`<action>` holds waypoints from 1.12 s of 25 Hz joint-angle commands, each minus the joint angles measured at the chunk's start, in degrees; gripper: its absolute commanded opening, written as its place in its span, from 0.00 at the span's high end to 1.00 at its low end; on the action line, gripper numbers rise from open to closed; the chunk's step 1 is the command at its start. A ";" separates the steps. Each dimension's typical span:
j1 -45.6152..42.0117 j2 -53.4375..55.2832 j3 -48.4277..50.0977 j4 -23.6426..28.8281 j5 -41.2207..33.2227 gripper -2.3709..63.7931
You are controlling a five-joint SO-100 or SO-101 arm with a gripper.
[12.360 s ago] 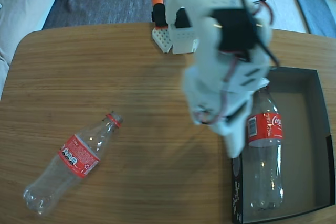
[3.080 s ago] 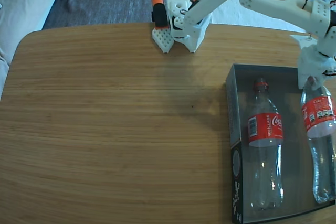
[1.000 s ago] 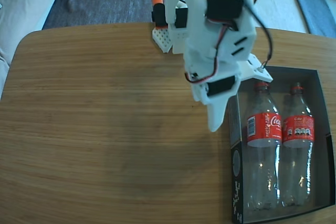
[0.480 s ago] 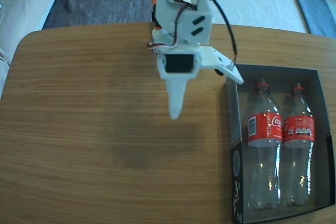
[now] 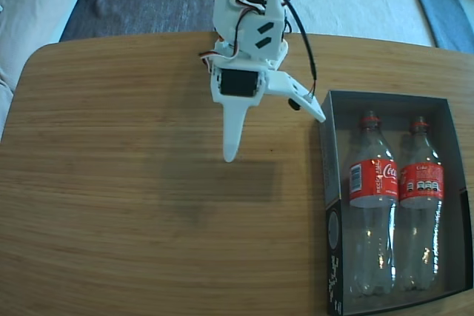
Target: Grasp the bottles and put them in the box.
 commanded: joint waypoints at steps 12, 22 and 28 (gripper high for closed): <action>-0.18 13.80 10.11 -0.09 7.12 0.97; -0.70 22.32 16.88 0.44 9.14 0.97; -0.26 24.43 17.40 1.76 9.14 0.97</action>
